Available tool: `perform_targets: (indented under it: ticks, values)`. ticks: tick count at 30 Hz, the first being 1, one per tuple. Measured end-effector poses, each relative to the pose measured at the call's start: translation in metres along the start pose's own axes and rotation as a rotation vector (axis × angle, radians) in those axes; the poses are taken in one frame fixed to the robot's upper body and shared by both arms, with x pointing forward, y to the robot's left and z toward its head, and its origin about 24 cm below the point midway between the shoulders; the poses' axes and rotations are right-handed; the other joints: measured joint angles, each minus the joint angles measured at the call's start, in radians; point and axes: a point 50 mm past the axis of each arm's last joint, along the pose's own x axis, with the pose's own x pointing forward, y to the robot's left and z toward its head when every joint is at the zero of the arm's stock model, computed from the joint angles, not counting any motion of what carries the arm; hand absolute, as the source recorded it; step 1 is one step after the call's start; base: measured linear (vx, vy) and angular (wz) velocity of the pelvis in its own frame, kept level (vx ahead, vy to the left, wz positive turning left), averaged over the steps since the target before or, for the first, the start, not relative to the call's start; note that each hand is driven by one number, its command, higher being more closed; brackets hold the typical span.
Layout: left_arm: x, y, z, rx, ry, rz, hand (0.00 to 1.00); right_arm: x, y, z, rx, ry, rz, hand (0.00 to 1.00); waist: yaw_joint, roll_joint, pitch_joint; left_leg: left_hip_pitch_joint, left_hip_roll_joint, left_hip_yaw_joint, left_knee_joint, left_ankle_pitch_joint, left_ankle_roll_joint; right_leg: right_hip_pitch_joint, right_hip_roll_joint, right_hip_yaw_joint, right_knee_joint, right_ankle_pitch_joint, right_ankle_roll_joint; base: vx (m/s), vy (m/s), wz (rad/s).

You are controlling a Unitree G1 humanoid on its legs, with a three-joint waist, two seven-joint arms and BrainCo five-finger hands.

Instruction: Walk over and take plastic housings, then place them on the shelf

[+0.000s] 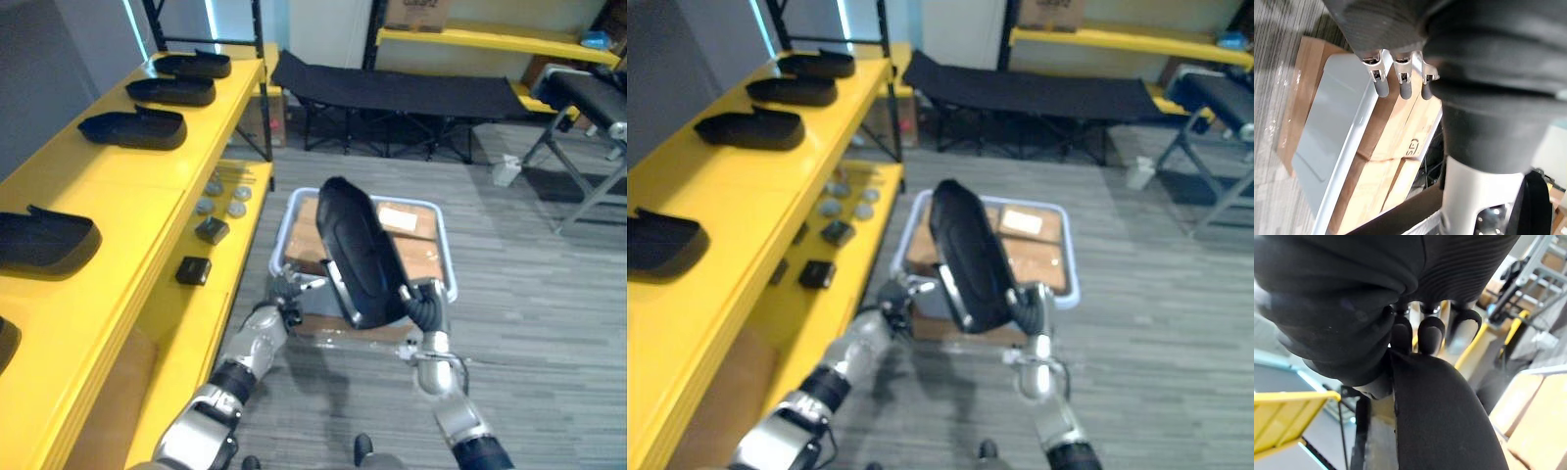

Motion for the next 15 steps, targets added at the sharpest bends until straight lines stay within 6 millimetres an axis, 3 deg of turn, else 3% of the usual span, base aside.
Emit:
perform_targets:
  ticks: [15]
  values:
    - [-0.001, -0.016, -0.013, 0.035, 0.043, -0.073, 0.00, 0.000, 0.016, 0.008, 0.007, -0.035, 0.081, 1.00, 0.002, 0.000, 0.000, -0.005, -0.003, -0.025, 0.000, 0.005, 0.004, 0.006, -0.002, -0.018, 0.000, 0.000, 0.000, 0.00, 0.000, 0.02]
